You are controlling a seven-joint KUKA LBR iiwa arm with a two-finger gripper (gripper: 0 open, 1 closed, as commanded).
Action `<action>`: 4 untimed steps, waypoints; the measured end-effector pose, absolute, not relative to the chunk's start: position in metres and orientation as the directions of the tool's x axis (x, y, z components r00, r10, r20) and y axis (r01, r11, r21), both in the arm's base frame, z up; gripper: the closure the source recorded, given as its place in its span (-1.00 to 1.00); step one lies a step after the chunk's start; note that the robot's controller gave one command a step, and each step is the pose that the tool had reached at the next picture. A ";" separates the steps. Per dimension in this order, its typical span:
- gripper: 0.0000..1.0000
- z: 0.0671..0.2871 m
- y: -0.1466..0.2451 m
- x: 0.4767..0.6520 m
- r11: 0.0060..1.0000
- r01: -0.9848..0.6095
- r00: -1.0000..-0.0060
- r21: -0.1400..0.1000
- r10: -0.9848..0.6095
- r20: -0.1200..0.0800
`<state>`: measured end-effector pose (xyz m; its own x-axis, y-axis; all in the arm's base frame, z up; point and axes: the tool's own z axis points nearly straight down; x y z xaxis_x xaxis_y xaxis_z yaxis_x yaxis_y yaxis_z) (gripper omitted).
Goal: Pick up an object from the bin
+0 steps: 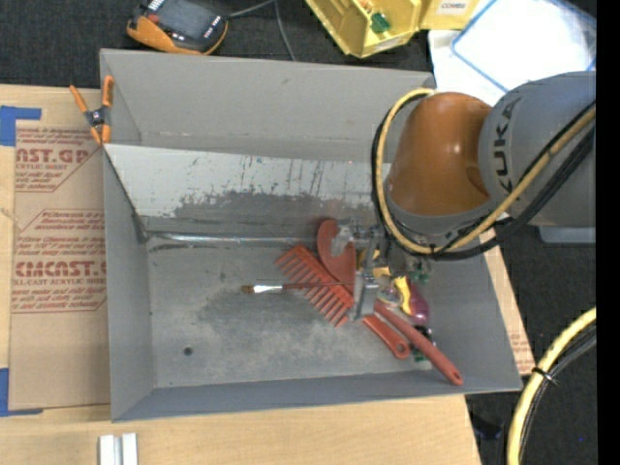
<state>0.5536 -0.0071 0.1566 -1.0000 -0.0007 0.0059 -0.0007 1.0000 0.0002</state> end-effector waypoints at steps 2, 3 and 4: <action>-1.00 0.071 -0.022 0.546 0.968 0.252 -0.968 0.002 0.252 -0.006; -1.00 0.068 -0.021 0.547 0.951 0.309 -0.951 0.003 0.309 -0.009; -1.00 0.070 -0.022 0.548 0.966 0.260 -0.965 0.003 0.260 -0.013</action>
Offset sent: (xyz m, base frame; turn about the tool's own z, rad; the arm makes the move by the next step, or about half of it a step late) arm -0.0091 -0.0155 -0.0866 0.2595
